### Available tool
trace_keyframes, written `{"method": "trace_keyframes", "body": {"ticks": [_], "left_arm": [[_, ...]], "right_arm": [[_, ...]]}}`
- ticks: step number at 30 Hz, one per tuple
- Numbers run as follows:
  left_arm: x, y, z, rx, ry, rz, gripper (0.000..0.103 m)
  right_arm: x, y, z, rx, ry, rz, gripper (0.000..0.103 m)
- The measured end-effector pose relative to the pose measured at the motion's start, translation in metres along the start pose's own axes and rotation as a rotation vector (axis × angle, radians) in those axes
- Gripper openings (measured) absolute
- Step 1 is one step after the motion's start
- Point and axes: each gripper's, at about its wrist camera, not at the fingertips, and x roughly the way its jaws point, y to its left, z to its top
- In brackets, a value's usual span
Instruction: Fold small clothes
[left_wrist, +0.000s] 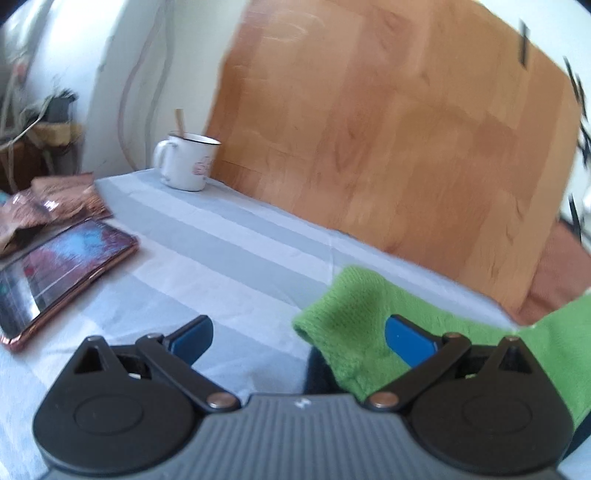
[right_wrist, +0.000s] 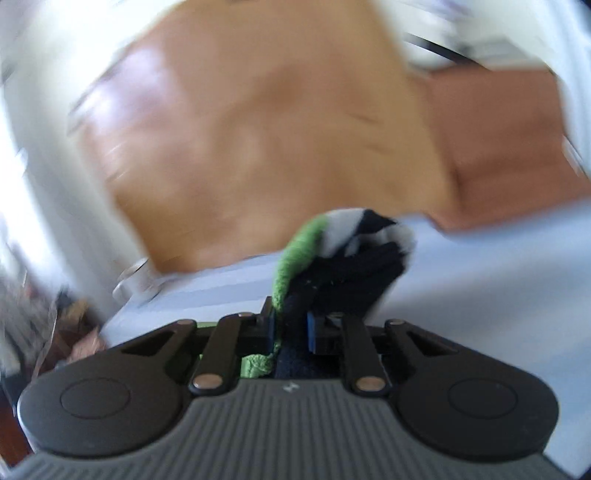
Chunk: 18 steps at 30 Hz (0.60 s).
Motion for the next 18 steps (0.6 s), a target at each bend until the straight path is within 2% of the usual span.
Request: {"method": "trace_keyframes", "body": {"ticks": [4,7,9,10,12,13,15,18], "left_arm": [[-0.006,0.031,0.005,-0.188,-0.048,0.038,0.103],[-0.008,0.050,0.007,-0.297,-0.073,0.096,0.103],[-0.009,0.055,0.007,-0.323,-0.084,0.119,0.103],[-0.009,0.055,0.008,-0.319,-0.086,0.123,0.103],[-0.011,0.052,0.008,-0.289,-0.092,0.114,0.103],[-0.011,0.049,0.008,-0.269,-0.097,0.108,0.103],[-0.012,0.043,0.007,-0.234,-0.102,0.103,0.103],[-0.008,0.037,0.007,-0.203,-0.091,0.090,0.103]], "right_arm": [[0.039,0.087,-0.006,-0.290,0.085,0.099,0.016],[0.096,0.128,-0.029,-0.434,0.240,0.171,0.016],[0.130,0.144,-0.056,-0.506,0.367,0.229,0.014],[0.141,0.149,-0.068,-0.558,0.402,0.238,0.015],[0.139,0.157,-0.083,-0.678,0.346,0.253,0.019],[0.136,0.155,-0.080,-0.684,0.348,0.269,0.021],[0.123,0.137,-0.062,-0.584,0.358,0.350,0.043],[0.090,0.110,-0.038,-0.459,0.295,0.419,0.044]]}}
